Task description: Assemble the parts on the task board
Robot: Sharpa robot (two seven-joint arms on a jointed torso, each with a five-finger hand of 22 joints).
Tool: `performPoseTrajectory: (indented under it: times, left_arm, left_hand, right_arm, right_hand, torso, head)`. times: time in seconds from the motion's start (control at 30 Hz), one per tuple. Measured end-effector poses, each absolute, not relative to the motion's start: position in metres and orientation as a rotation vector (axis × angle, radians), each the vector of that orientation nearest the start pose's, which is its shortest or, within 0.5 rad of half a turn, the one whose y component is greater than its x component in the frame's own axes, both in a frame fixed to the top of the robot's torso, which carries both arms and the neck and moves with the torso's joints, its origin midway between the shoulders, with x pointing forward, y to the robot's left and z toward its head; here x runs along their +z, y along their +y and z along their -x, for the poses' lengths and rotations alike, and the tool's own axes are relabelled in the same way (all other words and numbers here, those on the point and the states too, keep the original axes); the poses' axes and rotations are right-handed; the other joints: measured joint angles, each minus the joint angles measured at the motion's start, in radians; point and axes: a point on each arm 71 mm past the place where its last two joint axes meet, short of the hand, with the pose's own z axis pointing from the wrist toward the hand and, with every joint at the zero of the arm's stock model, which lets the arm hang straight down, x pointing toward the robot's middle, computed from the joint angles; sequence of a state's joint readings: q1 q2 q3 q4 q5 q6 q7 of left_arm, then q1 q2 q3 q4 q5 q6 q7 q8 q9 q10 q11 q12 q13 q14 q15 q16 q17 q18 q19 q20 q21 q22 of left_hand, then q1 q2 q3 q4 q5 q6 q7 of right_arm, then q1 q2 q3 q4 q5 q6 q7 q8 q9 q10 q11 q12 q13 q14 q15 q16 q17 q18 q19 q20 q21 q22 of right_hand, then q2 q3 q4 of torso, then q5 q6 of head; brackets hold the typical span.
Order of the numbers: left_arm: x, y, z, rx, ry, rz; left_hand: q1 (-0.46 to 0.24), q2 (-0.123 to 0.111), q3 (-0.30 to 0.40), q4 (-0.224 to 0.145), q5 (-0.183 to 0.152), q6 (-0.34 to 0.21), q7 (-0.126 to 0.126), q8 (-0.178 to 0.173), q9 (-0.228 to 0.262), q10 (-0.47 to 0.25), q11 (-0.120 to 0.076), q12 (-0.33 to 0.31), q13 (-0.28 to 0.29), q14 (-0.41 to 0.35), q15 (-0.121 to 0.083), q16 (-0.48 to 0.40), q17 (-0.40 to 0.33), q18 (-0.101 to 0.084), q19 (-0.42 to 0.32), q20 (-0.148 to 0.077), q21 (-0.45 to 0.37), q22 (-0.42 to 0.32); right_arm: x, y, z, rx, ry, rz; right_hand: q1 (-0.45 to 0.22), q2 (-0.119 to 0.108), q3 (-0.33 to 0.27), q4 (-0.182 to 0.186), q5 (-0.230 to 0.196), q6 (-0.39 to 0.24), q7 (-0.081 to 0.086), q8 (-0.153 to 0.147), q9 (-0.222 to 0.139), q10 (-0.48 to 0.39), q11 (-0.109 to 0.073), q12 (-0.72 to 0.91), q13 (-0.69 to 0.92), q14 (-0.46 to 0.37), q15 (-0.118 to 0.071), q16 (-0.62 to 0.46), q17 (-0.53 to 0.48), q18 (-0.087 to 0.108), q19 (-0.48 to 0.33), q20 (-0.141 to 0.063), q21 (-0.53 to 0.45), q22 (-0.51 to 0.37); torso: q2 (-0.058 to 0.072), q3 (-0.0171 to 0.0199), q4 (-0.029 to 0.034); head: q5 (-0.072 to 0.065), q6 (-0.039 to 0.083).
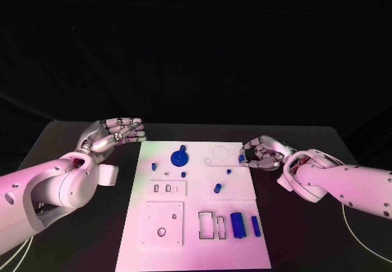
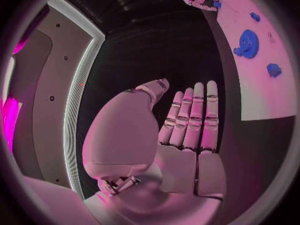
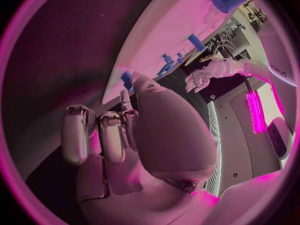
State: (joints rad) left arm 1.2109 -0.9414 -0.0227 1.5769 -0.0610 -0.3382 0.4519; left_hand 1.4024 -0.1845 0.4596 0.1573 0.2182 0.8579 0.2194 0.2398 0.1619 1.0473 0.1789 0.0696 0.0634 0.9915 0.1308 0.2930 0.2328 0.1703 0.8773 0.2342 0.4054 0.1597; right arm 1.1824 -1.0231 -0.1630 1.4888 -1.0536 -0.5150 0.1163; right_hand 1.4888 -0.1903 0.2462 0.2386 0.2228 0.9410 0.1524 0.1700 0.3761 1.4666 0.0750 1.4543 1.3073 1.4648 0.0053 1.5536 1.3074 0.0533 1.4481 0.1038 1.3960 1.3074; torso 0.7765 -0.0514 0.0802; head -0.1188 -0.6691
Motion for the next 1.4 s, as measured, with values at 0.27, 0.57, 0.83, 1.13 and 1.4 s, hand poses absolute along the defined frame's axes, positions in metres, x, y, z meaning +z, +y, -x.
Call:
performPoseTrajectory:
  times: [0.27,0.57,0.83,1.13,1.4]
  left_arm:
    - [-0.1569,0.244,-0.483,-1.516,1.32,1.02]
    - [-0.1569,0.2444,-0.483,-1.515,1.32,1.021]
    - [-0.157,0.2446,-0.483,-1.514,1.32,1.021]
    - [-0.1571,0.2455,-0.4831,-1.512,1.32,1.022]
    - [-0.1574,0.2479,-0.4836,-1.506,1.319,1.024]
  left_hand:
    - [0.0,0.0,0.0,0.0,0.0,0.0,0.0,0.0,0.0,0.0,0.0,0.0,0.0,0.0,0.0,0.0,0.0,0.0,0.0,0.0,0.0,0.0]
    - [0.0,0.0,0.0,0.0,0.0,0.0,0.0,0.0,0.0,0.0,0.0,0.0,0.0,0.0,0.0,0.0,0.0,0.0,0.0,0.0,0.0,0.0]
    - [0.0,0.0,0.004,-0.004,0.0,0.0,0.0,0.0,-0.001,0.0,0.0,0.0,0.0,0.0,0.0,0.0,0.002,0.0,-0.004,0.003,0.004,0.001]
    - [0.005,0.005,0.009,-0.013,0.0,0.0,0.0,0.0,-0.001,0.0,0.0,0.0,0.0,0.0,0.0,-0.004,0.003,0.0,-0.007,0.0,0.004,0.002]
    - [0.011,0.01,0.017,-0.022,0.0,0.0,0.0,0.0,-0.001,0.0,0.0,0.0,0.0,0.0,0.0,-0.004,0.005,0.0,-0.007,0.0,0.008,0.003]
  right_arm:
    - [-0.2227,-0.3058,-0.4642,0.705,1.634,-0.247]
    - [-0.2234,-0.3053,-0.4647,0.705,1.64,-0.246]
    - [-0.2235,-0.3044,-0.4651,0.706,1.638,-0.245]
    - [-0.2215,-0.3037,-0.464,0.689,1.611,-0.27]
    - [-0.2158,-0.3011,-0.4598,0.677,1.588,-0.327]
  right_hand:
    - [0.001,0.001,0.021,-0.004,0.0,0.022,-0.004,0.0,0.0,-0.004,-0.004,0.006,0.0,0.004,-0.004,0.0,0.0,0.0,0.0,0.0,0.0,0.0]
    - [0.001,0.001,0.035,0.001,0.0,0.041,-0.012,0.011,0.003,0.0,-0.008,0.011,0.001,0.0,-0.008,0.0,0.0,0.0,0.002,-0.002,0.004,0.001]
    - [-0.015,0.006,0.059,0.007,0.0,0.072,-0.025,0.027,0.009,-0.001,-0.023,0.016,0.001,0.003,-0.018,0.0,0.001,0.0,0.009,-0.009,0.008,0.001]
    - [-0.026,0.017,0.084,0.007,-0.001,0.085,-0.031,0.034,0.01,-0.001,-0.03,0.02,0.001,0.0,-0.022,0.0,0.001,0.0,0.013,-0.013,0.008,0.001]
    - [-0.024,0.021,0.118,-0.011,0.002,0.088,-0.035,0.039,0.014,-0.002,-0.03,0.02,0.0,0.0,-0.029,0.0,0.0,0.0,0.016,-0.016,0.008,0.0]
  torso:
    - [0.0,-0.0007,0.0002]
    - [0.0,-0.0007,0.0002]
    - [0.0,-0.0007,0.0002]
    - [-0.001,-0.0004,0.0012]
    - [-0.002,-0.0007,0.0012]
  head:
    - [0.001,-0.001]
    - [0.001,-0.002]
    - [0.0,-0.004]
    - [0.002,-0.007]
    - [0.009,-0.007]
